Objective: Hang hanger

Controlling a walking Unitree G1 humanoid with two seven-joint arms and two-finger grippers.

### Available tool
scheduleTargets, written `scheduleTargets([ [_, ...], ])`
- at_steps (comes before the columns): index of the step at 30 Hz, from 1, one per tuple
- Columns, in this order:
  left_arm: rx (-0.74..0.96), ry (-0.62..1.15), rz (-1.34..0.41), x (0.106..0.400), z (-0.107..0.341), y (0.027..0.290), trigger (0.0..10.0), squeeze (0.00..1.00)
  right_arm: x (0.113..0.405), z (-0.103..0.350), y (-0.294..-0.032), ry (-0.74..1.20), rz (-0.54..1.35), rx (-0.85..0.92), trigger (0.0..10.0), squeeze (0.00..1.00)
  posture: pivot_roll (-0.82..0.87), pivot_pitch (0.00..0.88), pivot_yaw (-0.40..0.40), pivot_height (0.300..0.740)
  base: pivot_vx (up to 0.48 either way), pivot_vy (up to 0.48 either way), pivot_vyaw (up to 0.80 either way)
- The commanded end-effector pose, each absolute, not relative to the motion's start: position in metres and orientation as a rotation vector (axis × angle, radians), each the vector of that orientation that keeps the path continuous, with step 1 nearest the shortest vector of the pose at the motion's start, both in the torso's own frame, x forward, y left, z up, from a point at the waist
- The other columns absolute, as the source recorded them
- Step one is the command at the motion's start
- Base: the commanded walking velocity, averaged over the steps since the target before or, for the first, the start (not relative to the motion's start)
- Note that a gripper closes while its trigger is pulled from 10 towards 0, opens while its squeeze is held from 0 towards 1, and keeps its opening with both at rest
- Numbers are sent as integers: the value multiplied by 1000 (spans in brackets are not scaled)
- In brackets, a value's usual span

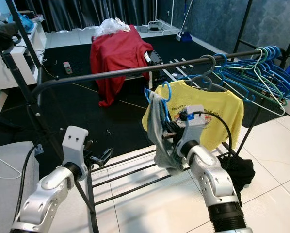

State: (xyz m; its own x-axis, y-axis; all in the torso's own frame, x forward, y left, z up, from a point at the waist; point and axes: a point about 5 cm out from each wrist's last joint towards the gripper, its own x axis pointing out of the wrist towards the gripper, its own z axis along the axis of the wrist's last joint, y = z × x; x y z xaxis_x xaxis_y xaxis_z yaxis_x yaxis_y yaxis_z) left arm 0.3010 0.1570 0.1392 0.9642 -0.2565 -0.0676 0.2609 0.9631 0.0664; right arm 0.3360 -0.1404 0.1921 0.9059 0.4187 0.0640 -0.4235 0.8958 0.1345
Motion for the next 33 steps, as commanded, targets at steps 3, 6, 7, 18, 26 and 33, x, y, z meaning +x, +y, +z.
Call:
scheduleTargets([
  [3,79,40,-260,302,143,153,10000,0,338,211,-141,-111,464,159,10000,0,-66,69,-11,735,0,0,0],
  [6,80,32,-281,306,147,145,10000,0,357,228,-138,-108,525,126,10000,0,-59,87,-8,735,0,0,0],
  [7,85,34,-291,306,148,144,10000,0,365,230,-138,-85,540,111,10000,0,-54,99,-13,735,0,0,0],
  [18,97,56,-333,292,147,143,10000,0,401,235,-142,38,535,57,10000,0,-14,174,-51,735,0,0,0],
  [26,65,-33,-377,280,157,142,10000,0,409,249,-141,4,535,24,10000,0,-11,204,-64,735,0,0,0],
  [33,56,-118,-445,271,167,133,10000,0,413,258,-140,-19,534,15,10000,0,-9,221,-76,735,0,0,0],
])
